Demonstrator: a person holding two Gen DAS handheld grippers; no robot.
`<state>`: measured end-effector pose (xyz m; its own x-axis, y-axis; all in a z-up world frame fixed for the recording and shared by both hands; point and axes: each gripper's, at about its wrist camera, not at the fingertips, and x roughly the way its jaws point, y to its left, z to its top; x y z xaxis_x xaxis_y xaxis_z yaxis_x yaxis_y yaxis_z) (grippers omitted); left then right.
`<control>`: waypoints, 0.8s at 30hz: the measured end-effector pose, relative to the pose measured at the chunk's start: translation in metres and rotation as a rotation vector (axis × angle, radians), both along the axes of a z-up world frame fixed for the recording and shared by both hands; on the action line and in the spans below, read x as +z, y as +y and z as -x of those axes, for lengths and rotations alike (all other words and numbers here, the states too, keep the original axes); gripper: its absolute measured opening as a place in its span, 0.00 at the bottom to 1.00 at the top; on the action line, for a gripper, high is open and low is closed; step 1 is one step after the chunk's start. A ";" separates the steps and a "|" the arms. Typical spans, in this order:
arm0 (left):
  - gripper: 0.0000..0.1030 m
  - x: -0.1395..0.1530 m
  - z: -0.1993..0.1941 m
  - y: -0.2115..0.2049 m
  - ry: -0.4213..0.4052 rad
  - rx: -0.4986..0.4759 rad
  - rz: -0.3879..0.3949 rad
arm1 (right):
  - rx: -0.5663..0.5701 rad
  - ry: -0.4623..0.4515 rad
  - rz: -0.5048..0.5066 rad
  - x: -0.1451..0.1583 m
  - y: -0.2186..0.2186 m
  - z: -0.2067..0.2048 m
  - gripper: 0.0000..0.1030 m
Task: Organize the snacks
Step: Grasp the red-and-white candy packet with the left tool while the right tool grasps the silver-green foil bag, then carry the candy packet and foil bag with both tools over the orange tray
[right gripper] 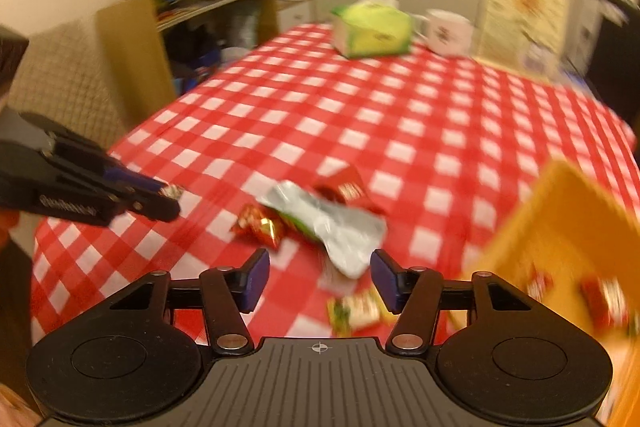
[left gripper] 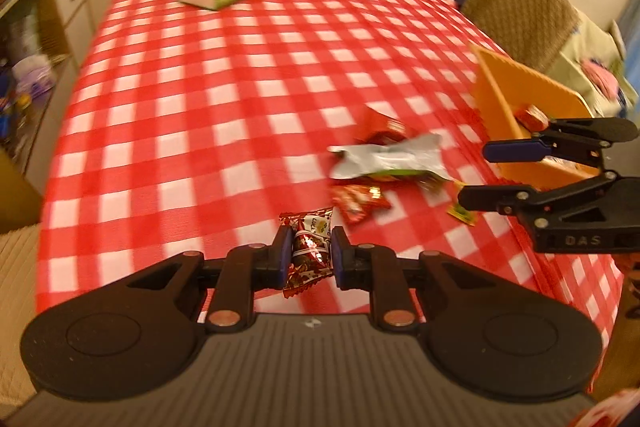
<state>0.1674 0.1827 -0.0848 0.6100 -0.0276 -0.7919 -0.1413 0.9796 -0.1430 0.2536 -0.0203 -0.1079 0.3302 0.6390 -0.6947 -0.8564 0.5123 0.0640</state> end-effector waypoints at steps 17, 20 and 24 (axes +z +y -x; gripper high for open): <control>0.18 -0.004 0.029 0.037 0.019 0.141 0.037 | 0.383 -0.318 0.252 -0.051 0.064 -0.007 0.43; 0.18 -0.004 0.033 0.039 0.022 0.154 0.038 | 0.411 -0.339 0.286 -0.057 0.069 -0.011 0.40; 0.18 -0.004 0.035 0.041 0.024 0.165 0.038 | 0.415 -0.336 0.282 -0.057 0.073 -0.017 0.34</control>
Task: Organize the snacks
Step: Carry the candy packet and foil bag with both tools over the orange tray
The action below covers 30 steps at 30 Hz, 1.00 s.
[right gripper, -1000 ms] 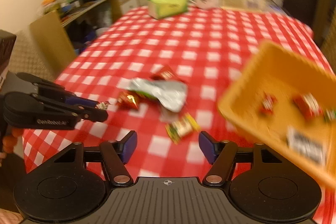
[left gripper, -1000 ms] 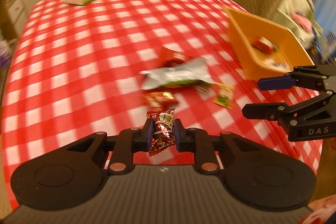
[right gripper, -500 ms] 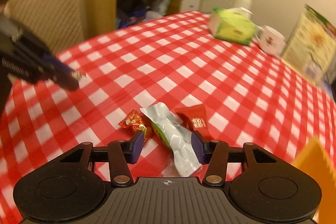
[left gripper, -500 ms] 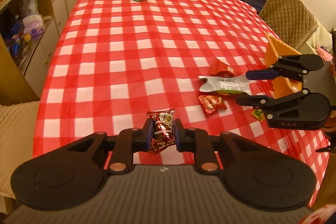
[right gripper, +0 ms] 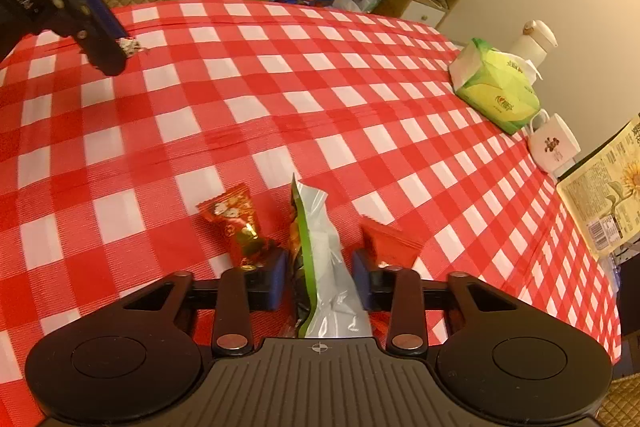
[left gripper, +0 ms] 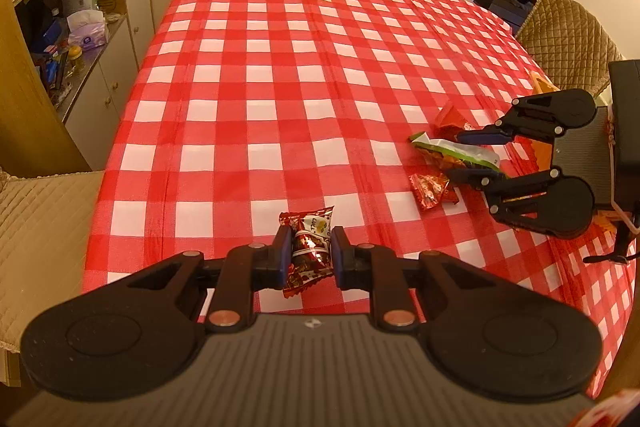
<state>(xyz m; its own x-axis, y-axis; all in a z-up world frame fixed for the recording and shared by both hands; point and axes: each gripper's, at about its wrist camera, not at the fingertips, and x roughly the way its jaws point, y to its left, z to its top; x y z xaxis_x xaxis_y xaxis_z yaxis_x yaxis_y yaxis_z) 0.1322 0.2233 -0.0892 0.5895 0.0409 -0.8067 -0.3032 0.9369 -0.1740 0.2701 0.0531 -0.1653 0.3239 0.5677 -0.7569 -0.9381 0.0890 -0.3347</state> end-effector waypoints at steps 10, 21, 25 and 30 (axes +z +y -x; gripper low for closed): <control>0.18 0.004 -0.002 -0.001 -0.010 -0.004 -0.008 | -0.104 0.089 -0.106 0.023 -0.008 0.000 0.28; 0.18 0.019 -0.013 -0.018 -0.056 -0.070 -0.011 | -0.389 0.415 -0.336 0.071 -0.058 -0.013 0.28; 0.18 0.025 -0.019 -0.031 -0.075 -0.107 -0.009 | -0.482 0.503 -0.405 0.083 -0.086 -0.012 0.28; 0.18 0.032 -0.027 -0.051 -0.093 -0.161 -0.006 | -0.593 0.568 -0.469 0.094 -0.128 -0.009 0.28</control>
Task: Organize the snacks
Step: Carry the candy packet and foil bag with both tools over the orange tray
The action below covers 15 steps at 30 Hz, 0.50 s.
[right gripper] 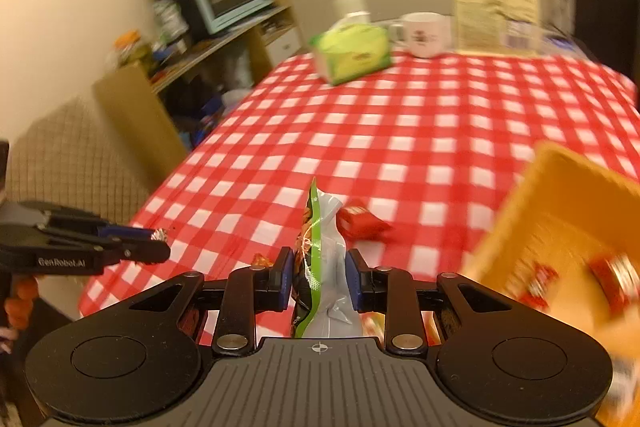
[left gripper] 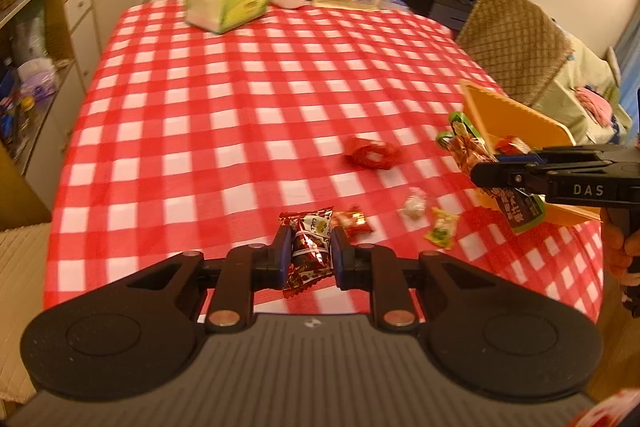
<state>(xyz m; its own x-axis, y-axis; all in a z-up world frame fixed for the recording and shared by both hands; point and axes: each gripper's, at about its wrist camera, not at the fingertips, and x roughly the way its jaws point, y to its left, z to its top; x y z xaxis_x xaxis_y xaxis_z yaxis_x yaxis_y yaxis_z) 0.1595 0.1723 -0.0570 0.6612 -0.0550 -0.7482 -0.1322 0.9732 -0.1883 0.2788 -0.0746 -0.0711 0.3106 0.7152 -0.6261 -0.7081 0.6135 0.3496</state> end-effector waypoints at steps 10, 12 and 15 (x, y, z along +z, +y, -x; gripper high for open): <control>0.18 0.010 -0.011 -0.047 -0.029 -0.102 -0.007 | -0.204 0.070 -0.050 0.010 -0.090 0.015 0.28; 0.18 0.012 -0.014 -0.057 -0.034 -0.120 -0.010 | -0.247 0.071 -0.051 0.012 -0.108 0.017 0.28; 0.18 0.014 -0.020 -0.074 -0.041 -0.150 -0.014 | -0.314 0.078 -0.053 0.014 -0.133 0.019 0.28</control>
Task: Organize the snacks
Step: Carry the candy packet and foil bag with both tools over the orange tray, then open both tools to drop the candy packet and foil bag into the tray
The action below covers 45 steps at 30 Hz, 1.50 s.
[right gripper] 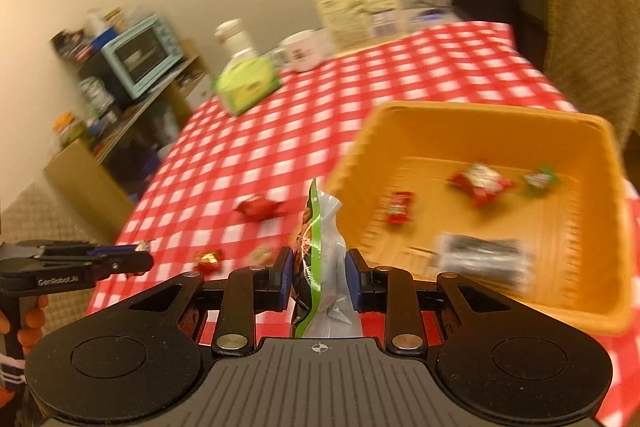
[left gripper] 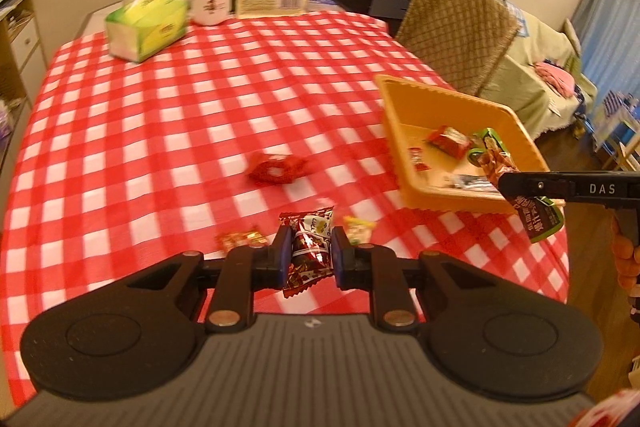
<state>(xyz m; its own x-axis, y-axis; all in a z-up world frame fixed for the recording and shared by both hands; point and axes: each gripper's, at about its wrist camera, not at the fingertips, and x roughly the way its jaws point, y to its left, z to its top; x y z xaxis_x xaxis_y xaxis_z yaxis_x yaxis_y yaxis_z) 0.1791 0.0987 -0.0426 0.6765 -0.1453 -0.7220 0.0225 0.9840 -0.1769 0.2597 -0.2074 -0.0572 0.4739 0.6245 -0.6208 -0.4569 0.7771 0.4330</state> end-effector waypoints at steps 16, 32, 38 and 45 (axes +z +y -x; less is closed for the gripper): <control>0.18 0.015 -0.053 -0.093 -0.049 -0.146 -0.023 | -0.248 -0.009 0.017 0.014 -0.101 -0.015 0.28; 0.18 0.016 -0.137 -0.159 -0.069 -0.199 -0.050 | -0.323 0.015 -0.013 0.008 -0.116 -0.073 0.28; 0.18 -0.001 -0.160 -0.169 -0.021 -0.192 -0.033 | -0.339 0.055 -0.009 -0.005 -0.115 -0.086 0.28; 0.18 -0.018 -0.177 -0.176 0.026 -0.184 -0.043 | -0.344 0.097 -0.003 -0.020 -0.114 -0.093 0.28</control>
<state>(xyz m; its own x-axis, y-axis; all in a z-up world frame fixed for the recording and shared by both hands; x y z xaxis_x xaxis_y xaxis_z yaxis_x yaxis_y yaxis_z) 0.3560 -0.0774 -0.0610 0.6222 -0.2333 -0.7473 0.1986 0.9704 -0.1375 0.3527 -0.3217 -0.0772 0.5957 0.4406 -0.6716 -0.1254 0.8769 0.4640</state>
